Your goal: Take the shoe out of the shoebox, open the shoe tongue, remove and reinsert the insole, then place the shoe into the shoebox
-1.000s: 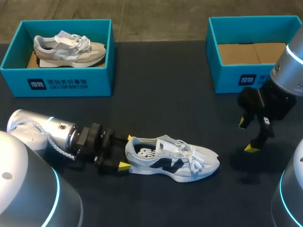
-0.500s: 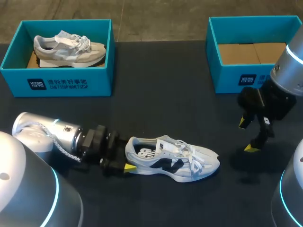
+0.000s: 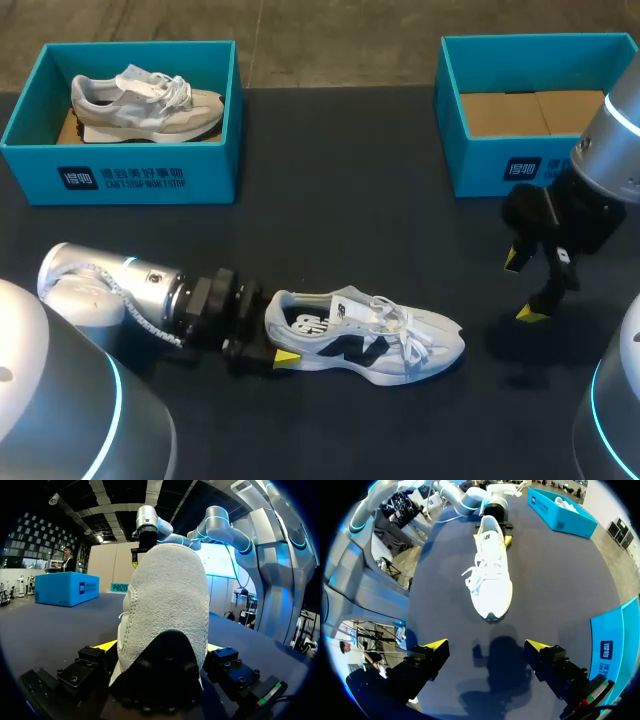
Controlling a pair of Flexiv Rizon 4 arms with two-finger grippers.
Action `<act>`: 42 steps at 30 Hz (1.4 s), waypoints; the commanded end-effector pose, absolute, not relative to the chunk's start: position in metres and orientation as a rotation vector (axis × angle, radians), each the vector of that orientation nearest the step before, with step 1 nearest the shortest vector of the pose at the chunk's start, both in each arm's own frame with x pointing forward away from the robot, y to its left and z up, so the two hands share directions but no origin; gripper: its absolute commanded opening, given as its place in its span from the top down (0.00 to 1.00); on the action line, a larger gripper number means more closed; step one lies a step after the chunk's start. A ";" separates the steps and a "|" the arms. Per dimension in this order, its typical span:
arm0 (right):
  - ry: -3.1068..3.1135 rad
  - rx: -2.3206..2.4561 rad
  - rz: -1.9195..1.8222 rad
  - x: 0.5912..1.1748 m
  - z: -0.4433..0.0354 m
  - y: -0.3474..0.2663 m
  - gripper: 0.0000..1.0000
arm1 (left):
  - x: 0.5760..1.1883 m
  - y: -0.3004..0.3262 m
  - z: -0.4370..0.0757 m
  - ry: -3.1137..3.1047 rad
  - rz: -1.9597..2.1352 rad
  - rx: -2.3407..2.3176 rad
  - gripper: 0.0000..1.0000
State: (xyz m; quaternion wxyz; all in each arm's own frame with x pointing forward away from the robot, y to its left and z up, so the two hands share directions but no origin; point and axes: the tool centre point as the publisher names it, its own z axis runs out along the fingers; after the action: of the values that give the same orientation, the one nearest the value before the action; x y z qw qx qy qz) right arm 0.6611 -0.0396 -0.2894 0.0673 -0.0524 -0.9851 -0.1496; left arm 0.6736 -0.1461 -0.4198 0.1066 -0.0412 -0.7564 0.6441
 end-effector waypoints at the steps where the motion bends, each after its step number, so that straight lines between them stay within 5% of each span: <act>1: -2.969 -0.159 -0.448 0.661 -0.290 -0.039 0.00 | 0.672 -0.152 -0.423 -2.228 1.897 -0.117 0.00; 16: -2.969 -0.159 -0.448 0.661 -0.290 -0.039 0.00 | 0.671 -0.158 -0.423 -2.223 1.906 -0.099 0.00; 17: -2.969 -0.159 -0.448 0.661 -0.290 -0.039 0.00 | 0.671 -0.158 -0.423 -2.223 1.907 -0.099 0.19; 19: -2.969 -0.159 -0.448 0.661 -0.290 -0.039 0.00 | 0.671 -0.158 -0.424 -2.225 1.909 -0.098 1.00; 42: -2.969 -0.159 -0.448 0.661 -0.290 -0.039 0.00 | 0.673 -0.140 -0.413 -2.252 1.986 0.023 1.00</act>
State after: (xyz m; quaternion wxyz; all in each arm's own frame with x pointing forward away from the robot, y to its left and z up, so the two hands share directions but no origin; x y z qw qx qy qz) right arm 0.6611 -0.0396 -0.2894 0.0673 -0.0524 -0.9851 -0.1496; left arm 0.6777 -0.1413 -0.4195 0.0770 0.0013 -0.7452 0.6623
